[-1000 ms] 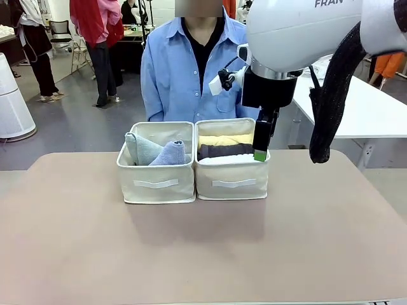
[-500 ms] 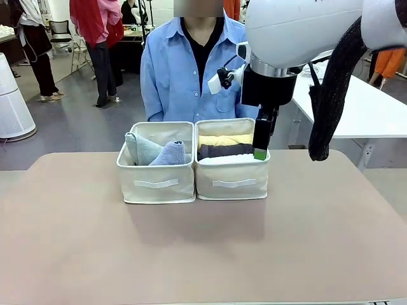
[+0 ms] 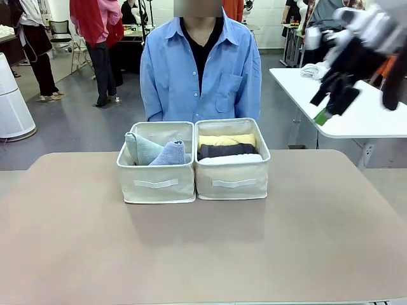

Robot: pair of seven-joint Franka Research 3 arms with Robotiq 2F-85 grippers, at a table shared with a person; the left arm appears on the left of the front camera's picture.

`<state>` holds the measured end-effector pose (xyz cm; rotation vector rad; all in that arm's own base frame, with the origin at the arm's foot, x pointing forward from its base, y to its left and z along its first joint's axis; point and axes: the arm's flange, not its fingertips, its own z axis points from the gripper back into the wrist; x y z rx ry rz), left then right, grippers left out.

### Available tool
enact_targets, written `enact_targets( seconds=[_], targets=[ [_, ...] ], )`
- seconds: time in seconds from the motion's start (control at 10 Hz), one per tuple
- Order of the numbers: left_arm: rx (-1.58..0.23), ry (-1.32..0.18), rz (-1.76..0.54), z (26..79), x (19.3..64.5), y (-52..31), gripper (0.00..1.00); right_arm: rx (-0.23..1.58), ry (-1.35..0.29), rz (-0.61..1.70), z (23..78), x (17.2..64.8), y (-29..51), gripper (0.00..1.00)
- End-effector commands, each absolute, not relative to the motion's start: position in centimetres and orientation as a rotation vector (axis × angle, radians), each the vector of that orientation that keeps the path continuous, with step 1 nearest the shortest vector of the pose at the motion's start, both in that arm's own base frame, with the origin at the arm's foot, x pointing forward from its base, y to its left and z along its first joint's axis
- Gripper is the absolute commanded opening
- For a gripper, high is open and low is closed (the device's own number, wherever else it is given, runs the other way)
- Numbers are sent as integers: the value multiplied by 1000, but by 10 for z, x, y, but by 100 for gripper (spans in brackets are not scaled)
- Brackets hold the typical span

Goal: Sort the towels based on their folding style.
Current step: Pick up another triangle-folded towel from the table and place it in the left Fabric basket.

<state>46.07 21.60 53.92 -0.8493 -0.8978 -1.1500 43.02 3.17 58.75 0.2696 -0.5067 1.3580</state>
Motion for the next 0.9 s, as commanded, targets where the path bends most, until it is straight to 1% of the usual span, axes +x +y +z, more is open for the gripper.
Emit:
enact_targets(
  seconds=[0.0,0.1,0.3,0.4,0.6,0.8],
  targets=[
    [-849,-895,-1153,540,459,216,100,485,-556,1474,584,429,3,100],
    [-849,-895,-1153,540,459,216,100,521,-552,1476,585,431,-13,100],
    [-849,-895,-1153,540,459,216,100,518,-567,1418,586,434,-22,100],
    [-849,-895,-1153,540,459,216,100,498,-601,1460,583,422,-24,100],
    [-849,-895,-1153,540,459,216,100,515,-572,1443,582,425,-29,100],
    [-849,-895,-1153,540,459,216,100,611,-682,1378,614,434,-71,100]
  ],
)
